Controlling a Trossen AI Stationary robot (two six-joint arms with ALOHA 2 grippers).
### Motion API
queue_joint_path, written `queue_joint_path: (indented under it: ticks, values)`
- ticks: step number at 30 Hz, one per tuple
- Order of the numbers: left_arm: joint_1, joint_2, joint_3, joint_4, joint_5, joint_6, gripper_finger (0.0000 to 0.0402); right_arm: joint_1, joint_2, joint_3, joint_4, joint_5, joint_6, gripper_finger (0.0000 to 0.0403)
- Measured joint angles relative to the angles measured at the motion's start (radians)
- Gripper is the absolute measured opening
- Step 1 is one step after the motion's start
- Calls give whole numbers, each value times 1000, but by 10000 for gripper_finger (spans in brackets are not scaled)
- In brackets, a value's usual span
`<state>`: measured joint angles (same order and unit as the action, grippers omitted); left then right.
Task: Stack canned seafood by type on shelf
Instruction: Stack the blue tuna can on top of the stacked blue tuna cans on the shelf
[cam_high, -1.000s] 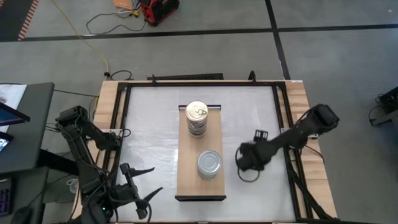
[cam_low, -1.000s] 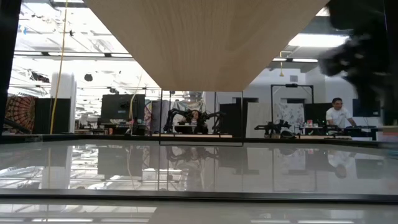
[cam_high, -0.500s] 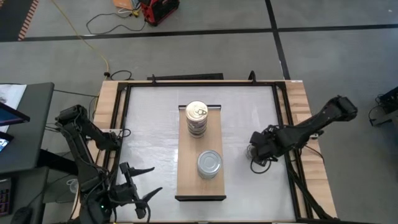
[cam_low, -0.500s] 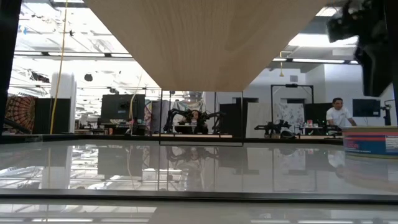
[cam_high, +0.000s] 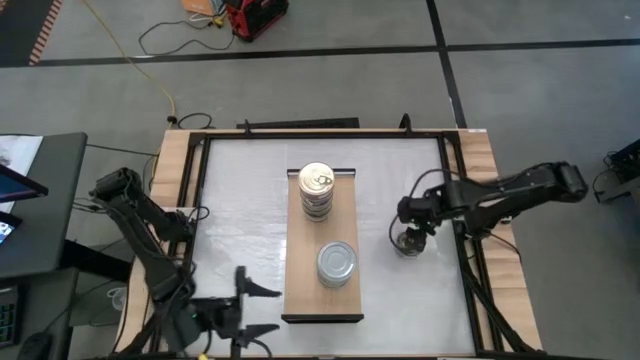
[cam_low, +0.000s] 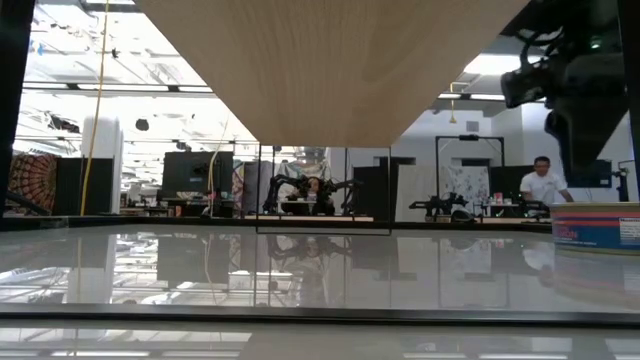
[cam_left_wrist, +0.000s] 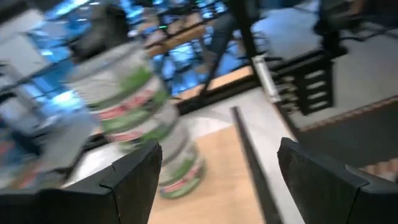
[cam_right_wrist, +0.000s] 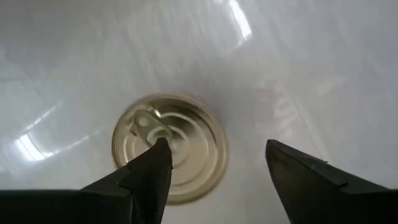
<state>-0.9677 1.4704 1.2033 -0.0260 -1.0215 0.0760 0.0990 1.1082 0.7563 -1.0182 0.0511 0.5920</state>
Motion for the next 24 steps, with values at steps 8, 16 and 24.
queue_joint_path:
  ticks: [8,16,24]
  values:
    - [56,-40,-133,158,151,6,306,-110,11,0,32,-26,-140,281]
    - [55,-278,-399,381,153,6,306,-149,12,0,51,-112,-201,281]
    - [78,-553,-696,621,154,31,306,-148,87,1,47,-206,-266,281]
